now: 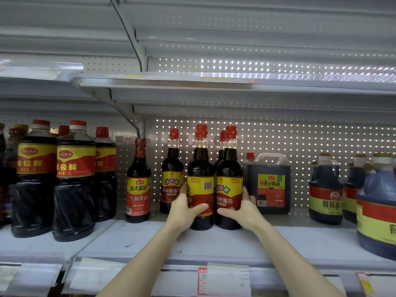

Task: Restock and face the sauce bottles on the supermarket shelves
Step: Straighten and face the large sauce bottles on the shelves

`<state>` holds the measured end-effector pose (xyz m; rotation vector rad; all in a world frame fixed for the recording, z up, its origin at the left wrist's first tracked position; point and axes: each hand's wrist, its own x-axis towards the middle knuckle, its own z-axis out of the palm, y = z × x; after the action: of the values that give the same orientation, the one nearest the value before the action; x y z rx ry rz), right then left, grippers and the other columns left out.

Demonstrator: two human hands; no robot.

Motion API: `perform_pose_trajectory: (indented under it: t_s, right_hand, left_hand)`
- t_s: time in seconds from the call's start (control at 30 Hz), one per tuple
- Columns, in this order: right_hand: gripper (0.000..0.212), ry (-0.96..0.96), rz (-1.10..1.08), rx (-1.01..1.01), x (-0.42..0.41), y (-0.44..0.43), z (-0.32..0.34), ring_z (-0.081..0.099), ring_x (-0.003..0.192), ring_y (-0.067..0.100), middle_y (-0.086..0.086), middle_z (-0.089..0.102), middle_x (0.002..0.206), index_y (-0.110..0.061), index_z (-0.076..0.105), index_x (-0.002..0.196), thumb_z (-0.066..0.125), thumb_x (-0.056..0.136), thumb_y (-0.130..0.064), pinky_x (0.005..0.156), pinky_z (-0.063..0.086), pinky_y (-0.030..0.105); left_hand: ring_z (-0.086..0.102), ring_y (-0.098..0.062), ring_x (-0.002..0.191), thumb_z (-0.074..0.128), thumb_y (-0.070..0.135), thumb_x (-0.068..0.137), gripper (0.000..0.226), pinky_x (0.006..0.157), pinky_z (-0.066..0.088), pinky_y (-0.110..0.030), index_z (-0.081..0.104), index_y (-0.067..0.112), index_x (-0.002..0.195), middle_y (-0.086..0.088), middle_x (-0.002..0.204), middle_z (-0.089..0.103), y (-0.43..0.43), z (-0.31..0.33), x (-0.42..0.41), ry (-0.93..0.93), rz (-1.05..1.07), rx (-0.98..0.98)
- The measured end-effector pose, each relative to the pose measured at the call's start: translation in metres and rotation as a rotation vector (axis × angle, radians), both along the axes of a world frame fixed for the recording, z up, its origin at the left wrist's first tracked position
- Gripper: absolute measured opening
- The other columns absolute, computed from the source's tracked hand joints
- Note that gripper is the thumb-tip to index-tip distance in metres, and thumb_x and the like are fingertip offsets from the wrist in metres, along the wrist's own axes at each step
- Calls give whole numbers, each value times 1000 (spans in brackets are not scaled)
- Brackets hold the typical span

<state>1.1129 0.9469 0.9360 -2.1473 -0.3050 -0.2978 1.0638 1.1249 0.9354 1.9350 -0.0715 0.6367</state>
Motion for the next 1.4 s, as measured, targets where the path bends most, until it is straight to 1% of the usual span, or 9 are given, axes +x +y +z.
perform_pose_trajectory:
  t_s: [0.1,0.23,0.43,0.67,0.8,0.93,1.07,1.23,1.4]
  right_hand:
    - [113,-28,16,27,3,-2,3,39,135,30,11,31,152,-14,1,154,80,75,-35,109,38,45]
    - [103,24,91,122,1,-5,4,44,132,27,8,42,146,-14,-2,153,73,83,-16,107,38,41]
    - [116,-27,-6,23,0,-1,2,33,138,31,12,24,153,-15,1,154,80,73,-40,110,35,45]
    - [94,-12,67,91,0,-5,5,47,129,28,9,47,142,-11,10,152,74,82,-17,104,41,40]
    - [106,-17,53,99,-1,-3,3,45,130,29,10,40,145,-12,10,151,81,75,-27,104,41,42]
    - [85,-32,49,62,0,-3,3,53,120,25,8,51,135,-14,31,142,81,75,-26,101,47,42]
    - [80,-33,57,51,0,-4,3,53,120,25,5,54,133,-14,33,142,78,78,-25,100,46,41]
    - [76,-22,64,53,-1,-4,4,53,122,25,6,54,133,-13,33,141,77,80,-22,100,45,40]
    - [75,-21,70,65,-2,-5,3,52,123,25,6,54,134,-12,33,142,76,81,-20,98,44,38]
  left_hand:
    - [53,-21,119,72,19,84,60,92,43,-27,40,6,134,-7,131,54,1,2,0,-3,-5,-3]
    - [52,-22,120,72,20,84,63,93,43,-28,39,7,136,-6,132,54,0,2,-1,-5,-1,2]
    - [53,-19,117,72,20,84,61,91,44,-27,40,8,135,-6,131,55,0,1,-1,-2,-3,0]
    - [53,-19,115,71,21,84,65,93,43,-27,37,7,138,-6,131,53,-1,3,-2,-3,-4,15]
    - [52,-20,119,72,22,84,67,96,45,-31,36,8,139,-5,133,53,1,1,-1,7,-22,7]
    - [53,-19,118,73,20,83,70,94,45,-30,34,12,140,0,126,53,2,1,0,-10,-57,-21]
    - [53,-15,111,73,12,82,78,95,45,-31,27,20,144,0,127,53,3,2,3,0,-125,-81]
    - [55,-15,102,70,4,83,65,85,43,-27,38,12,139,-2,120,58,4,6,3,92,-166,-125]
    - [55,-24,118,79,17,77,69,95,46,-35,41,12,134,-5,128,56,6,3,6,93,-31,-48]
